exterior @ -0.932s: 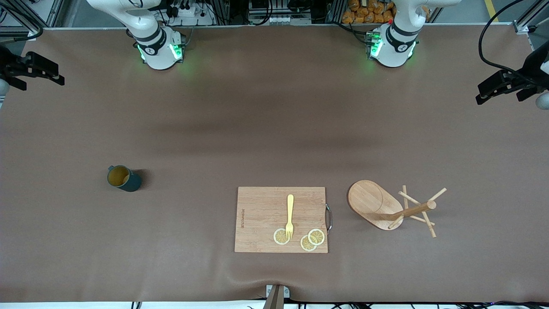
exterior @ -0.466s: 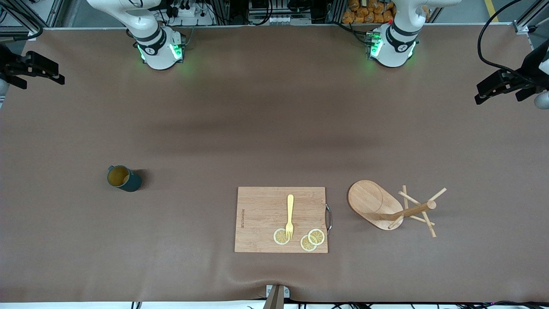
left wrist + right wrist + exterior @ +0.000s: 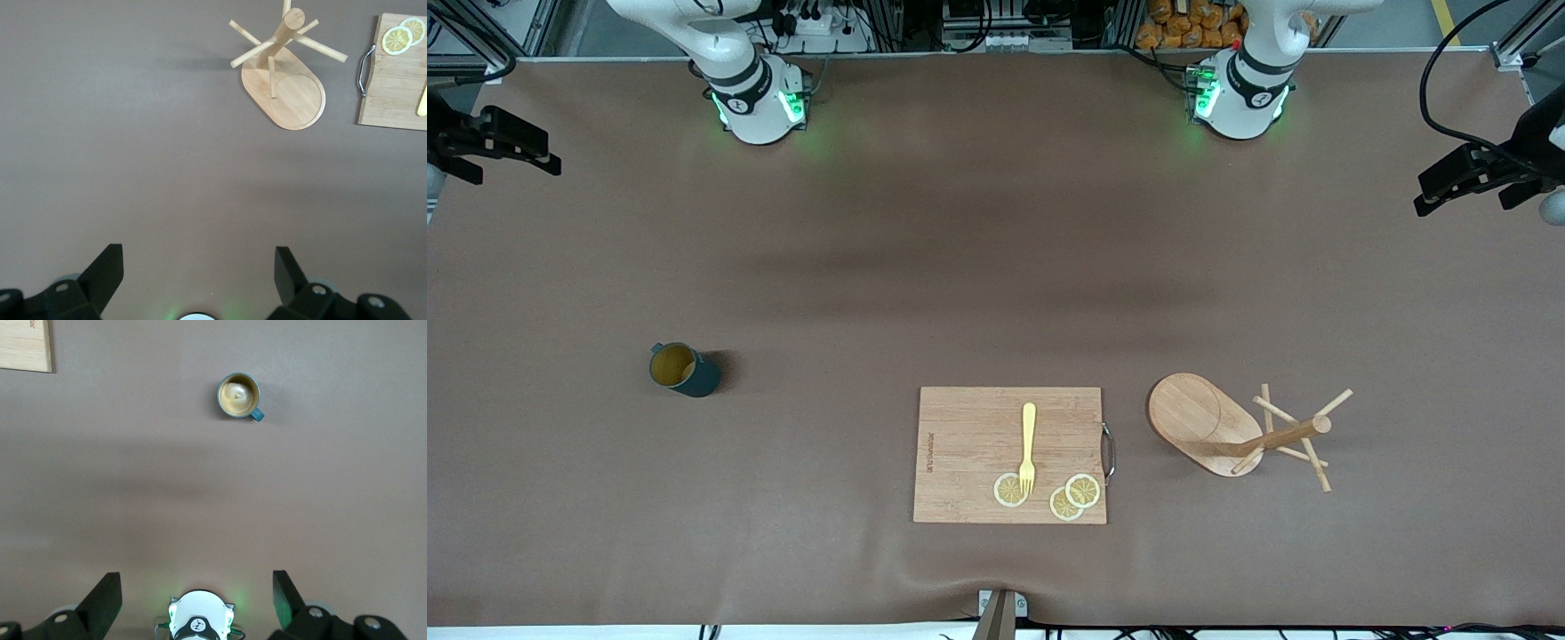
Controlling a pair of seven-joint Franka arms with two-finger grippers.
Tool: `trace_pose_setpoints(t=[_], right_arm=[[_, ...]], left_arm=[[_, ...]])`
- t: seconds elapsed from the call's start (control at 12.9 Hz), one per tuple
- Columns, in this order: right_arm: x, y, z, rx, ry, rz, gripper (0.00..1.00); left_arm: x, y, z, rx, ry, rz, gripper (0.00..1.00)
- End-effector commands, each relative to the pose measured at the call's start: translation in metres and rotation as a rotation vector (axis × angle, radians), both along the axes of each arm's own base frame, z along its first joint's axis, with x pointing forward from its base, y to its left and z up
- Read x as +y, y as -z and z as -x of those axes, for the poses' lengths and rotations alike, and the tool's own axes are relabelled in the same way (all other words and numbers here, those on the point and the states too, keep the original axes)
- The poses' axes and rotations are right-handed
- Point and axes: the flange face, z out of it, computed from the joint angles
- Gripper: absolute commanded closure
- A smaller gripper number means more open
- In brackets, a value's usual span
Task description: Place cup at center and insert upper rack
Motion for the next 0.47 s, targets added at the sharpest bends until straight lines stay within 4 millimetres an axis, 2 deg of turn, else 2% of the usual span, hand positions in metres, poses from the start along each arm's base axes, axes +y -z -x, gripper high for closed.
trace_pose_setpoints(t=[0.0, 0.08, 0.39], right_arm=[[-0.002, -0.0046, 0.0088, -0.008, 0.018, -0.019, 0.0], [-0.002, -0.0047, 0.0086, -0.009, 0.018, -0.019, 0.0], [-0.0018, -0.0028, 0.0035, -0.027, 0.018, -0.014, 0.0]], left_arm=[[-0.001, -0.0006, 0.0, 0.003, -0.014, 0.01, 0.0], [-0.0006, 0.0053, -0.004, 0.013, -0.016, 0.009, 0.0], [-0.0027, 0.0073, -0.0061, 0.011, 0.0, -0.004, 0.0]])
